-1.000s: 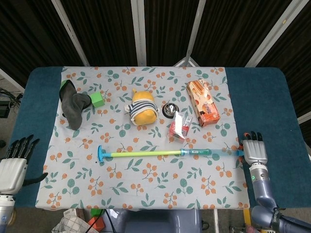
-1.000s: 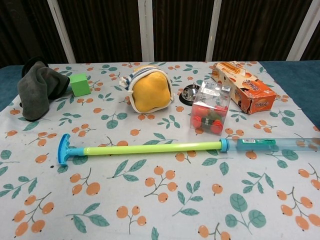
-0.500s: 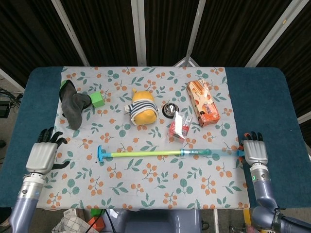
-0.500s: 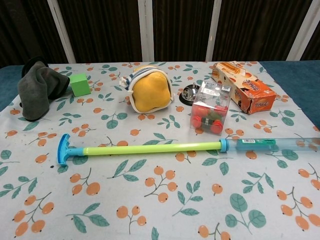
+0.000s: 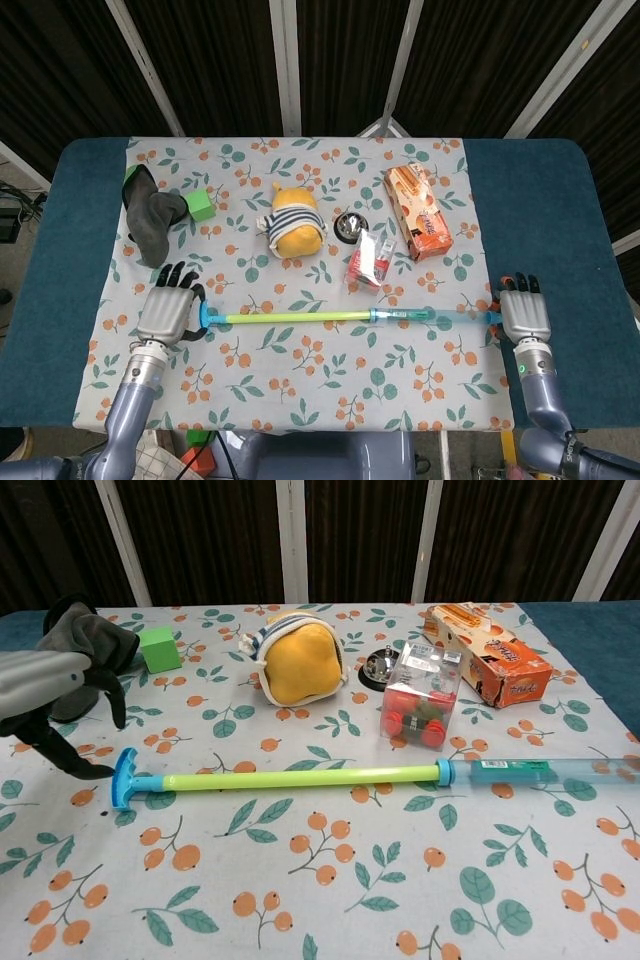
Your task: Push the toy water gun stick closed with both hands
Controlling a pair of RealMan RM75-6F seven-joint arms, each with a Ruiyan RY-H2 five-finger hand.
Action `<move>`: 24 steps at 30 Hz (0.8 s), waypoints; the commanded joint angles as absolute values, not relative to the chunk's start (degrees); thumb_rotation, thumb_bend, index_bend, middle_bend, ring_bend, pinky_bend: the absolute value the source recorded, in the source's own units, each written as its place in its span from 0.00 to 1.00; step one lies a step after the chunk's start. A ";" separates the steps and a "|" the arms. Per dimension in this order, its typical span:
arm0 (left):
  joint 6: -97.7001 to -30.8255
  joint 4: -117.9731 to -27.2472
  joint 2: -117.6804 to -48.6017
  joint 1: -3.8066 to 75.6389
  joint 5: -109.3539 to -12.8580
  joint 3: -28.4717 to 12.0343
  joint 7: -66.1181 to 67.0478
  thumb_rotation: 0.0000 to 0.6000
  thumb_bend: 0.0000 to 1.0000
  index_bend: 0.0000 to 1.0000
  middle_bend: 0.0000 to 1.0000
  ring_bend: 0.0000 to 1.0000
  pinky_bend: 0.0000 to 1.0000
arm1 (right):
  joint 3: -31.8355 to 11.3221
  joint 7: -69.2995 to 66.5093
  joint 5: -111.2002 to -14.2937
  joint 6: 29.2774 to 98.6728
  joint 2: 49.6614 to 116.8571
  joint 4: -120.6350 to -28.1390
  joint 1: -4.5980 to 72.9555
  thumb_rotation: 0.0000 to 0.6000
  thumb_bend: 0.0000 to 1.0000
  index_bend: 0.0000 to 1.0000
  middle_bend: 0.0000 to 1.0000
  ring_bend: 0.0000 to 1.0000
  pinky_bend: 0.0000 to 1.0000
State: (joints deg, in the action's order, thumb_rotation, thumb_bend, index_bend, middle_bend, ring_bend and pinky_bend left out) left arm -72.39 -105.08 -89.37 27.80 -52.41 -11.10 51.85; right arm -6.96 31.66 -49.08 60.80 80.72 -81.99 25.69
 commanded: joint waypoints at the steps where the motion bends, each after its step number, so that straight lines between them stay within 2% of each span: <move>1: -73.41 -103.50 -92.16 29.77 -50.57 -10.93 54.10 1.00 0.29 0.44 0.19 0.00 0.04 | -6.97 31.50 -49.14 60.99 80.68 -82.13 25.70 1.00 0.32 0.62 0.20 0.00 0.00; 14: -74.31 -97.12 -98.18 33.40 -46.32 -9.61 57.63 1.00 0.34 0.49 0.19 0.00 0.04 | -7.00 30.85 -48.73 60.90 80.40 -82.52 25.86 1.00 0.32 0.62 0.21 0.00 0.00; 24: -74.87 -95.52 -99.49 34.52 -45.31 -9.47 57.98 1.00 0.37 0.49 0.19 0.00 0.04 | -6.96 30.55 -48.70 60.93 80.28 -82.57 25.93 1.00 0.32 0.62 0.21 0.00 0.00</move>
State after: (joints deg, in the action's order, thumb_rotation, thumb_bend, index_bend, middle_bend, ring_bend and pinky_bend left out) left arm -74.83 -95.66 -99.41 34.43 -45.45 -9.50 57.87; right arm -6.96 30.56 -48.70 60.93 80.28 -82.57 25.92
